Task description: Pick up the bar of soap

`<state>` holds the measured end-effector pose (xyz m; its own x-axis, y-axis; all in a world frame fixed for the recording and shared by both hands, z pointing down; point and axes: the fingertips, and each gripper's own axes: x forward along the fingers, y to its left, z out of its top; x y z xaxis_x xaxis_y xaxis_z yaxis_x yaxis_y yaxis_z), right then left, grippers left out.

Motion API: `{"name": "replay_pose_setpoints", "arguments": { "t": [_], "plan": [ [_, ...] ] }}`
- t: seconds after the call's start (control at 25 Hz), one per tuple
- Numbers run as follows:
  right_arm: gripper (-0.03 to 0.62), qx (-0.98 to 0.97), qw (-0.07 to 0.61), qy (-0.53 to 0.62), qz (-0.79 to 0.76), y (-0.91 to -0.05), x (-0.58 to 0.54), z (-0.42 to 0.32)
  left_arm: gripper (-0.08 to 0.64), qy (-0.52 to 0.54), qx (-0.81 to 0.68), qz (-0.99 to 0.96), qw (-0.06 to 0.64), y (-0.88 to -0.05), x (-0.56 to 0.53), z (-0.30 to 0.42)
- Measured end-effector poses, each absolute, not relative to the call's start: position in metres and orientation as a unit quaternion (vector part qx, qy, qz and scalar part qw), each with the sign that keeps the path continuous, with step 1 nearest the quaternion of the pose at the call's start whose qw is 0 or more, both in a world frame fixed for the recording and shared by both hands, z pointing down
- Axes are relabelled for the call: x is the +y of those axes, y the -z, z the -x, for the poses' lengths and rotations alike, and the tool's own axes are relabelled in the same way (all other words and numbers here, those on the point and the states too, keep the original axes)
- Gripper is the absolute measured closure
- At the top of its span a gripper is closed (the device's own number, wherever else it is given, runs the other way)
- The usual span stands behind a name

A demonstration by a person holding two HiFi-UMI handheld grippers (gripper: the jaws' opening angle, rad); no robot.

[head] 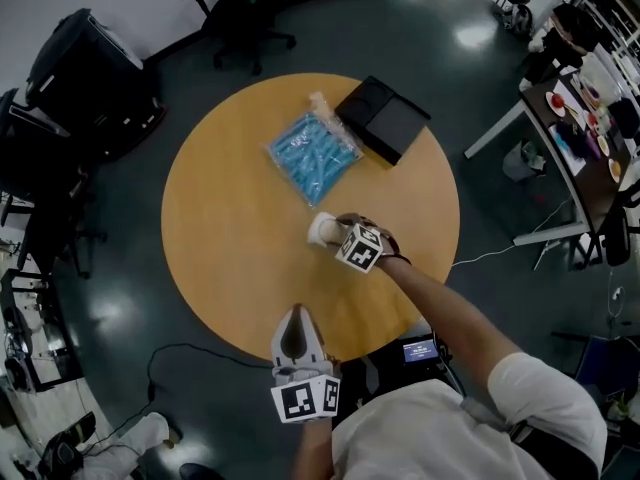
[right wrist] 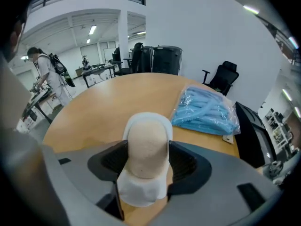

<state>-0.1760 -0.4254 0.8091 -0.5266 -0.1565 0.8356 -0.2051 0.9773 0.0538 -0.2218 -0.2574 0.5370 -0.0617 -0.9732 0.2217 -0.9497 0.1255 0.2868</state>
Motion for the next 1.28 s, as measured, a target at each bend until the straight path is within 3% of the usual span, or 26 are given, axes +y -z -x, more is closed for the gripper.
{"name": "replay_pose_setpoints", "arguments": {
  "t": [0.28,0.48,0.64,0.8,0.96,1.12,1.28],
  "plan": [
    [0.330,-0.862,0.494,-0.003,-0.109,-0.811,-0.426,0.174,0.557,0.028,-0.730,-0.657,0.187,-0.545,-0.251,0.219],
    [0.330,-0.877,0.461,-0.018,-0.135,-0.796,-0.424,0.174,0.557,0.026,-0.730,-0.658,0.184,-0.541,-0.245,0.222],
    [0.330,-0.922,0.353,-0.043,-0.155,-0.730,-0.400,0.168,0.557,0.030,-0.730,-0.660,0.174,-0.531,-0.240,0.222],
    [0.330,-0.958,0.192,-0.029,-0.211,-0.604,-0.350,0.142,0.557,0.039,-0.730,-0.669,0.137,-0.500,-0.232,0.215],
    [0.330,-0.956,0.076,-0.034,-0.281,-0.505,-0.303,0.104,0.557,0.048,-0.732,-0.671,0.108,-0.478,-0.217,0.205],
    [0.330,-0.956,0.005,-0.022,-0.293,-0.460,-0.268,0.077,0.557,0.063,-0.720,-0.685,0.092,-0.466,-0.210,0.186],
    [0.330,-0.954,0.006,-0.031,-0.297,-0.464,-0.255,0.065,0.557,0.063,-0.710,-0.696,0.088,-0.463,-0.204,0.167]
  ]
}}
